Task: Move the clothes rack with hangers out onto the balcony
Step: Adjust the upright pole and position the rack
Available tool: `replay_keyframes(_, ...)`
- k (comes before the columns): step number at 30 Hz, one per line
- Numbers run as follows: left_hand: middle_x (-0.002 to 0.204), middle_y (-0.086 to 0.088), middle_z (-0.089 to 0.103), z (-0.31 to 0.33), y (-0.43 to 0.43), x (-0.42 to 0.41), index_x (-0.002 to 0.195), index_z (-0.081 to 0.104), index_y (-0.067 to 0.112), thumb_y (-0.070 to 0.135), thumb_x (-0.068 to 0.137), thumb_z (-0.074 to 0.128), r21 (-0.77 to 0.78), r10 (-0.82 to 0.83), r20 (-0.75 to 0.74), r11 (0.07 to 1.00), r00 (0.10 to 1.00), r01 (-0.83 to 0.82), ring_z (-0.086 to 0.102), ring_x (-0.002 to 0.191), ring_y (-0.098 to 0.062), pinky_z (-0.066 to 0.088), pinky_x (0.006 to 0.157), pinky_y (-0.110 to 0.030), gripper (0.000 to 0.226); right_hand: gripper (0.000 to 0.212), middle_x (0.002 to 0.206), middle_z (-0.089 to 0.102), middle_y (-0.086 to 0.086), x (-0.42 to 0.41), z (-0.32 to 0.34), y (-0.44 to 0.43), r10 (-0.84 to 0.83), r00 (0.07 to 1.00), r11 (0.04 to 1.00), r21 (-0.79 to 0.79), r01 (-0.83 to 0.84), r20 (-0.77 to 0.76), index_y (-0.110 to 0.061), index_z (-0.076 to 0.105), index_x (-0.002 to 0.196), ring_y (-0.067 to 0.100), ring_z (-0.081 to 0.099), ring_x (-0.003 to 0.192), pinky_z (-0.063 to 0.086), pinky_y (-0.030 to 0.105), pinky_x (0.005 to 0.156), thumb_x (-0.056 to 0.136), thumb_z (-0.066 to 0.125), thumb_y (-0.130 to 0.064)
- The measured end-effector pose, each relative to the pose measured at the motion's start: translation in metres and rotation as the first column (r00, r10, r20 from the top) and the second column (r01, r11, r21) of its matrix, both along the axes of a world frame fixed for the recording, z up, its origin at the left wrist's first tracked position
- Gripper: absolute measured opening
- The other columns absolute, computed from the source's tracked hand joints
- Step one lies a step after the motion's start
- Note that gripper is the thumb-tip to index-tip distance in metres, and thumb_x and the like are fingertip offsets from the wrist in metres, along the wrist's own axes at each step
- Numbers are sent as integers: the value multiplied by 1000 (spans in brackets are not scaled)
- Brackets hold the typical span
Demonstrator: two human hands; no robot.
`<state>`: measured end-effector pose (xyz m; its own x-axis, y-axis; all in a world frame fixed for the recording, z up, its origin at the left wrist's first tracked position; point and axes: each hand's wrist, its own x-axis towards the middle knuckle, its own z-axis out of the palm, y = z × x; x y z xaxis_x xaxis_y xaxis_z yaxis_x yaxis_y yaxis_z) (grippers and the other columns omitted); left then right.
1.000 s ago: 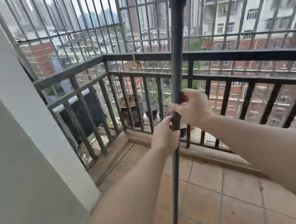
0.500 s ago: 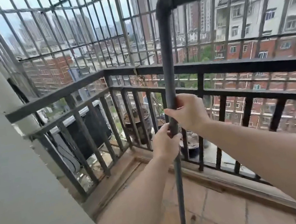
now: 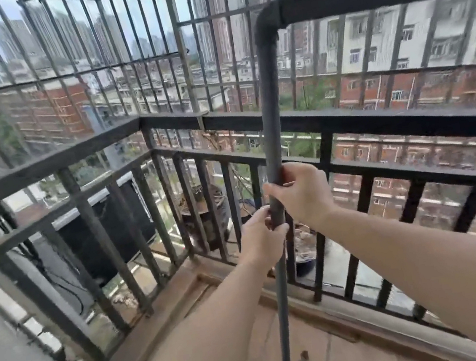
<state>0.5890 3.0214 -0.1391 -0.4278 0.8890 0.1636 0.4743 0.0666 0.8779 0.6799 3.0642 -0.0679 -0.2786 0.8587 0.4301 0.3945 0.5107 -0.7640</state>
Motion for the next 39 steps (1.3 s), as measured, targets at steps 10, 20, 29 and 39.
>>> replay_keyframes(10, 84, 7, 68, 4, 55, -121, 96, 61, 26, 16, 82, 70, -21, 65, -17, 998, 998, -65, 61, 75, -8, 48, 67, -21, 19, 8, 72, 69, -9, -125, 3, 57, 32, 999, 999, -26, -32, -11, -19, 72, 82, 6, 64, 67, 52, 22, 64, 79, 73, -27)
replay_keyframes(20, 84, 12, 69, -11, 69, -178, 97, 65, 30, 23, 82, 71, -41, 77, -1, 996, 997, -77, 64, 77, -5, 52, 68, -23, 18, 10, 79, 69, -11, -176, -8, 74, 97, 995, 995, -11, -97, 1, -23, 70, 88, 2, 63, 73, 48, 14, 68, 79, 73, -27)
replay_keyframes(29, 83, 17, 65, -9, 64, -167, 95, 57, 39, 23, 85, 66, -78, 110, 44, 991, 993, -106, 61, 74, 0, 42, 55, -14, 21, 15, 82, 69, -8, -172, -8, 67, 76, 997, 993, -82, -78, -33, -19, 69, 94, 5, 64, 76, 52, 20, 73, 81, 72, -25)
replay_keyframes(39, 125, -2, 58, 32, 33, -110, 137, 35, 26, 25, 82, 67, -9, 157, 89, 988, 984, -157, 58, 111, -22, 49, 93, -47, 64, 33, 100, 66, -7, -117, 1, 37, 91, 995, 984, -147, -96, -38, -19, 61, 116, 9, 63, 89, 54, 27, 79, 84, 66, -24)
